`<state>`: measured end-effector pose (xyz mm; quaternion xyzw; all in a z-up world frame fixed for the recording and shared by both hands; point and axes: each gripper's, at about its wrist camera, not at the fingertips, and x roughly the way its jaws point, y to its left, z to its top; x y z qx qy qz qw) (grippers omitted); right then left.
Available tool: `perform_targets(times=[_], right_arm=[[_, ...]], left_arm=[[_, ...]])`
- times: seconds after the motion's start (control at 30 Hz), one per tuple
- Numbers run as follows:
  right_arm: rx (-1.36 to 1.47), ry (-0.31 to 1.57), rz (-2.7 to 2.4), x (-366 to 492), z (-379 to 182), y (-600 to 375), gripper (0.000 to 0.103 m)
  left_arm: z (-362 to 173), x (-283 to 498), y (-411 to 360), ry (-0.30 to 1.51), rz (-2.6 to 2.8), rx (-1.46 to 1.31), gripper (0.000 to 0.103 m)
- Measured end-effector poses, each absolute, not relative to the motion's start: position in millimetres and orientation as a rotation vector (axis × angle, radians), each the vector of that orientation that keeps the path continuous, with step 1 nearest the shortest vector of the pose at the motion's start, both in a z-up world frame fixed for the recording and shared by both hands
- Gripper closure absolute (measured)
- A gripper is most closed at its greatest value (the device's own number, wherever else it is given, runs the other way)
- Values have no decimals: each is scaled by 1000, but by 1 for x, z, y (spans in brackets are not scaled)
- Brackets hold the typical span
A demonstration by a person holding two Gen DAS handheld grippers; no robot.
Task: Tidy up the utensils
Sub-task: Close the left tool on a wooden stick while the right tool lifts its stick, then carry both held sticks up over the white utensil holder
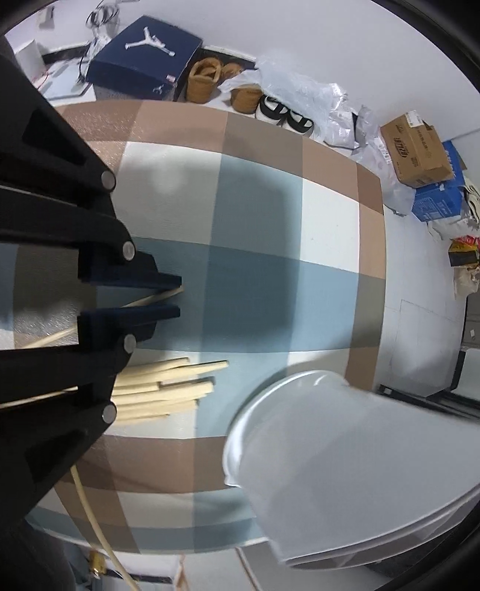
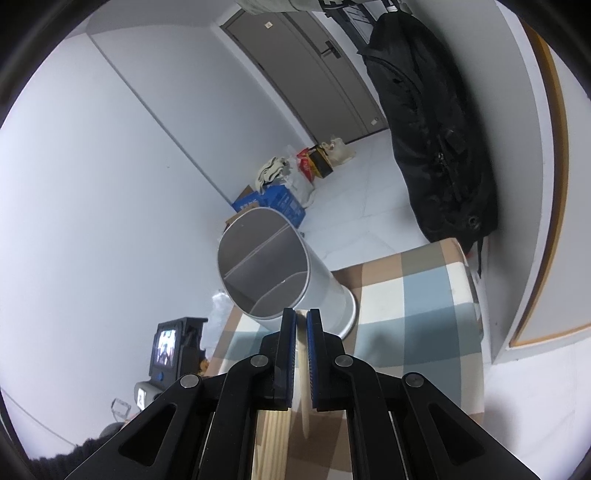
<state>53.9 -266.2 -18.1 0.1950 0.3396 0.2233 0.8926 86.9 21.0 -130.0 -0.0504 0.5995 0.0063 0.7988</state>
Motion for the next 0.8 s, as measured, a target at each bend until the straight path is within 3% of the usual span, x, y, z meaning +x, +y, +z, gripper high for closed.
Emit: perform_targets(times=[0.23,0.8], right_arm=[[386,700,447,55,-20,-265,98],[290,591,472,29,3,-240,98]], left_arm=[[-117,80,35,1199,3,-214,102],[-24,37,41,842,-86,-204,103]])
